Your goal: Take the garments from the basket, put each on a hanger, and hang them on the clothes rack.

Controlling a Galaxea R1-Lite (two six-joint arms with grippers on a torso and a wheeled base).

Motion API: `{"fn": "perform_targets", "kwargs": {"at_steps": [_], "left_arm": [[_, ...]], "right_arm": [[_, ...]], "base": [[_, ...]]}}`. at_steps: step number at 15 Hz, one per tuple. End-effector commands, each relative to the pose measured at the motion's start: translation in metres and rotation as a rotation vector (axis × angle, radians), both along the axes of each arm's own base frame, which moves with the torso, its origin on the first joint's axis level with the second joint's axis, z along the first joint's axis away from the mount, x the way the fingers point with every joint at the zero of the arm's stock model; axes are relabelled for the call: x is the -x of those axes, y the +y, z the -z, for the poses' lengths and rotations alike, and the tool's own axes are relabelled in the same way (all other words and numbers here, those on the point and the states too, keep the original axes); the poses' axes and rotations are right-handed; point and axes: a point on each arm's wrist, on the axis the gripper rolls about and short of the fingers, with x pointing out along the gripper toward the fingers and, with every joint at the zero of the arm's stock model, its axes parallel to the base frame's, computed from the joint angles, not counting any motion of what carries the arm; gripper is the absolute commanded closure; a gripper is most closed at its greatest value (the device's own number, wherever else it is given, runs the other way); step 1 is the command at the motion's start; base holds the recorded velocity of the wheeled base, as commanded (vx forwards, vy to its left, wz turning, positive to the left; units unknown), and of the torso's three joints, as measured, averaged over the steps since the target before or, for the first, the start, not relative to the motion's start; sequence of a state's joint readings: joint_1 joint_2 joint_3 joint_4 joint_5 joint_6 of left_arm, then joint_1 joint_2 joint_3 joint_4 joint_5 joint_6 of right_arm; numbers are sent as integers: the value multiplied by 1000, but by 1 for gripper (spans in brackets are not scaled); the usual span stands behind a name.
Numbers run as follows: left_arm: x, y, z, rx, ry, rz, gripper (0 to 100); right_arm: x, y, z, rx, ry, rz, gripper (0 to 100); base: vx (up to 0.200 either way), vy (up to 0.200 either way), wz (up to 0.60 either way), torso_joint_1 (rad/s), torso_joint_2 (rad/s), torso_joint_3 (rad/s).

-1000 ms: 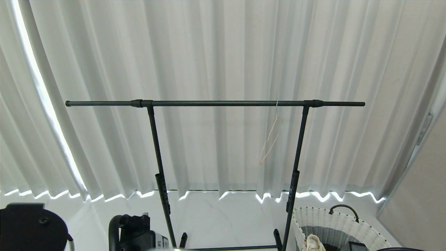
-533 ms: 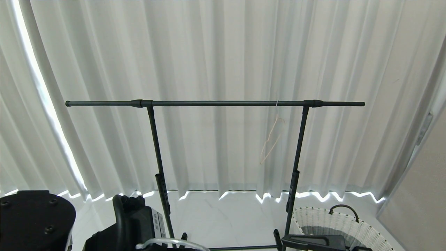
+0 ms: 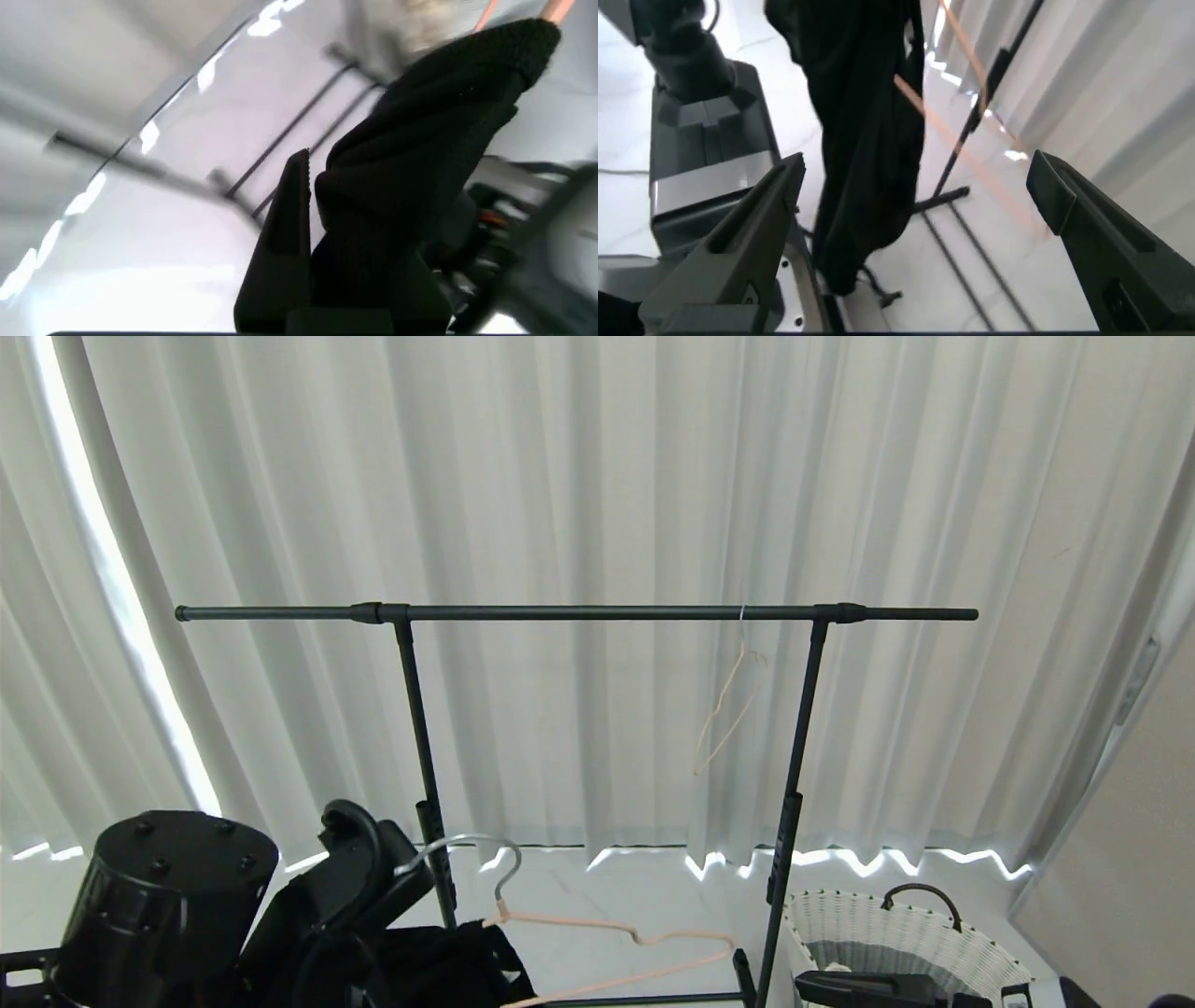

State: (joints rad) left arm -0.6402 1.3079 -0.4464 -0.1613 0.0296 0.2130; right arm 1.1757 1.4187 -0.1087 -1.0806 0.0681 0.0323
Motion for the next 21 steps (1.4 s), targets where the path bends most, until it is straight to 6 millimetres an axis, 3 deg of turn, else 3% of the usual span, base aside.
{"fn": "perform_targets", "kwargs": {"at_steps": [1, 4, 6, 10, 16, 21], "left_arm": [[-19, -9, -9, 57, -14, -74, 100], [-30, -19, -30, 132, -56, -92, 100], [-34, -22, -41, 158, -91, -88, 100], [-38, -25, -48, 190, -136, -81, 100], [-33, -36, -51, 205, -145, -29, 100], [-34, -42, -58, 224, -164, -10, 100]], "right_arm": [[-4, 7, 10, 38, 62, 12, 0], [-10, 20, 20, 49, 208, 55, 0], [-29, 37, 24, 4, 355, 157, 0], [-74, 57, 17, -117, 427, 343, 0], [-97, 73, 36, -91, 419, 484, 0], [-102, 84, 42, -83, 414, 482, 0]], "base": [[0, 0, 0, 0, 0, 0], [0, 0, 0, 0, 0, 0], [0, 0, 0, 0, 0, 0], [0, 0, 0, 0, 0, 0], [0, 0, 0, 0, 0, 0], [0, 0, 0, 0, 0, 0]]}}
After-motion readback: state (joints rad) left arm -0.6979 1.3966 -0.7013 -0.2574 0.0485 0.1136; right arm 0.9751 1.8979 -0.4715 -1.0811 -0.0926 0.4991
